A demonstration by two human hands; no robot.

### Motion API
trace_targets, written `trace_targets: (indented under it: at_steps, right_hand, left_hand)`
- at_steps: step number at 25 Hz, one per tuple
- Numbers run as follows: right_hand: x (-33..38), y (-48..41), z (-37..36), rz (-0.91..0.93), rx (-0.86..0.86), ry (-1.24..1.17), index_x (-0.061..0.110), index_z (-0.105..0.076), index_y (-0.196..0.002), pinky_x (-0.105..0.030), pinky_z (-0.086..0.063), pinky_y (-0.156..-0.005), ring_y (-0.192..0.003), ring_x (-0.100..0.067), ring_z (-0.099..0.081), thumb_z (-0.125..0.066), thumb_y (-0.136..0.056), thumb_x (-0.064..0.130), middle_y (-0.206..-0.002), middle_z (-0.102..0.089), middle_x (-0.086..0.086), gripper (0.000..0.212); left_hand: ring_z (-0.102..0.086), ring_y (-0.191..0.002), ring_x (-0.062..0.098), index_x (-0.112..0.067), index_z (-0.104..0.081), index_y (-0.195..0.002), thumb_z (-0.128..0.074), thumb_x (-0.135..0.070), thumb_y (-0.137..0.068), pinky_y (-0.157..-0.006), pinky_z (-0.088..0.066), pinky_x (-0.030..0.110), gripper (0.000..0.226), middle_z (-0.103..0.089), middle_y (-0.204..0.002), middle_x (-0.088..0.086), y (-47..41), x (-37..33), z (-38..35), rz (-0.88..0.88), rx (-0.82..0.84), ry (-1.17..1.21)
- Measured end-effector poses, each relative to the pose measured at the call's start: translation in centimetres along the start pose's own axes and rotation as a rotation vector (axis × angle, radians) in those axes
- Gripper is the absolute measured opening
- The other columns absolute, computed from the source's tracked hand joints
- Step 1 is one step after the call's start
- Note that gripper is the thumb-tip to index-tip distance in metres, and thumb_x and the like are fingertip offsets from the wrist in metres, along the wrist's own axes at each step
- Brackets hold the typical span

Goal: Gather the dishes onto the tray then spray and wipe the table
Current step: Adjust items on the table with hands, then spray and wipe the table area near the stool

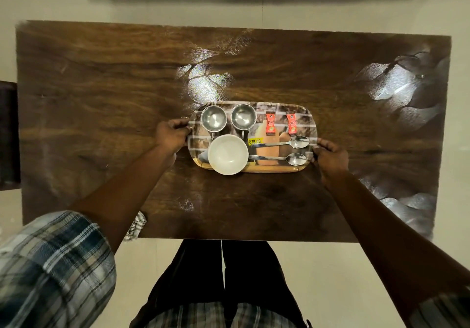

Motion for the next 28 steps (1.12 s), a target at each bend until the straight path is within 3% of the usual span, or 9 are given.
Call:
trace_targets:
  at_steps: [2,5,7,12,14,16,19,22,28]
  right_hand:
    - [0.2,0.5,0.0,0.004,-0.009,0.007,0.001,-0.068,-0.128,-0.019,-0.059,-0.059,-0.067,-0.007,-0.075,-0.056,-0.104,-0.003,-0.103,-0.077,-0.010,0.028]
    - [0.8,2.3,0.4,0.106,-0.045,0.203,0.008,-0.070,-0.132,-0.039,-0.062,-0.095,-0.103,-0.020,-0.075,-0.059,-0.099,0.004,-0.123,-0.077,-0.011,0.035]
    - [1.6,4.6,0.5,0.215,-0.030,0.339,0.011,-0.068,-0.136,-0.041,-0.057,-0.106,-0.115,-0.020,-0.071,-0.061,-0.097,0.007,-0.128,-0.075,-0.007,0.040]
    - [3.2,14.2,-0.6,0.437,0.131,0.490,0.019,-0.065,-0.141,-0.031,-0.050,-0.106,-0.125,-0.023,-0.065,-0.060,-0.101,0.013,-0.142,-0.068,-0.004,0.041]
    - [3.2,18.3,-1.2,0.535,0.184,0.477,0.016,-0.067,-0.138,-0.028,-0.046,-0.110,-0.130,-0.023,-0.063,-0.060,-0.101,0.010,-0.142,-0.067,-0.005,0.038]
    - [3.0,22.6,-2.1,0.632,0.269,0.479,0.012,-0.069,-0.134,-0.022,-0.045,-0.104,-0.125,-0.023,-0.065,-0.064,-0.099,0.007,-0.138,-0.069,-0.006,0.036]
    - [1.7,29.4,-4.0,0.761,0.389,0.507,0.011,-0.071,-0.131,-0.010,-0.042,-0.090,-0.116,-0.022,-0.067,-0.068,-0.098,0.007,-0.133,-0.070,-0.009,0.034]
    - [-0.4,35.1,-6.3,0.831,0.490,0.479,0.014,-0.071,-0.130,0.005,-0.036,-0.086,-0.113,-0.012,-0.064,-0.070,-0.097,0.007,-0.130,-0.070,-0.003,0.034]
    - [-6.5,42.0,-13.6,0.890,0.686,0.583,0.022,-0.069,-0.135,-0.016,-0.052,-0.099,-0.121,-0.010,-0.065,-0.069,-0.098,0.014,-0.134,-0.064,0.006,0.037]
  left_hand:
    - [-0.062,-0.074,0.018,0.013,-0.064,-0.135,-0.055,0.006,-0.106,-0.071,-0.056,0.033,0.031,-0.068,-0.109,0.022,0.3,-0.3,0.2,-0.018,-0.002,-0.010]
    - [-0.063,-0.085,0.023,0.010,-0.063,-0.136,-0.057,0.005,-0.104,-0.075,-0.054,0.033,0.033,-0.068,-0.108,0.016,1.6,-0.8,0.6,-0.056,-0.022,-0.049]
    - [-0.063,-0.098,0.021,0.004,-0.062,-0.139,-0.061,0.003,-0.102,-0.078,-0.052,0.031,0.037,-0.067,-0.111,0.011,3.2,-1.4,1.1,-0.107,-0.046,-0.076]
    - [-0.067,-0.109,0.019,-0.012,-0.068,-0.132,-0.064,-0.003,-0.101,-0.091,-0.056,0.035,0.033,-0.072,-0.125,0.007,11.1,-2.3,3.4,-0.205,-0.063,-0.005]
    - [-0.069,-0.102,0.010,-0.021,-0.069,-0.125,-0.063,-0.001,-0.101,-0.084,-0.056,0.021,0.031,-0.072,-0.123,0.003,16.0,-2.6,4.4,-0.315,-0.015,0.007]
    - [-0.069,-0.106,0.011,-0.022,-0.069,-0.124,-0.065,0.000,-0.101,-0.086,-0.054,0.017,0.033,-0.073,-0.127,0.003,21.1,-2.7,5.8,-0.420,0.021,-0.001]
    - [-0.070,-0.115,0.015,-0.022,-0.072,-0.121,-0.068,-0.005,-0.101,-0.099,-0.056,0.029,0.025,-0.074,-0.130,0.002,28.2,-1.4,9.9,-0.509,-0.004,0.005]
    - [-0.069,-0.116,0.001,-0.021,-0.073,-0.126,-0.069,-0.012,-0.103,-0.099,-0.055,0.023,0.025,-0.073,-0.131,-0.002,32.3,1.4,15.2,-0.527,-0.070,-0.009]
    - [-0.070,-0.114,0.000,-0.023,-0.074,-0.126,-0.067,-0.007,-0.103,-0.094,-0.055,0.016,0.029,-0.075,-0.126,-0.003,34.0,8.7,28.5,-0.528,-0.224,0.021]
Point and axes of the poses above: each hand's wrist, its own y-axis away from the middle knuckle, its own z-axis out of the back of the hand, x = y × z, the point moved 2 cm from there along -y, towards the middle knuckle
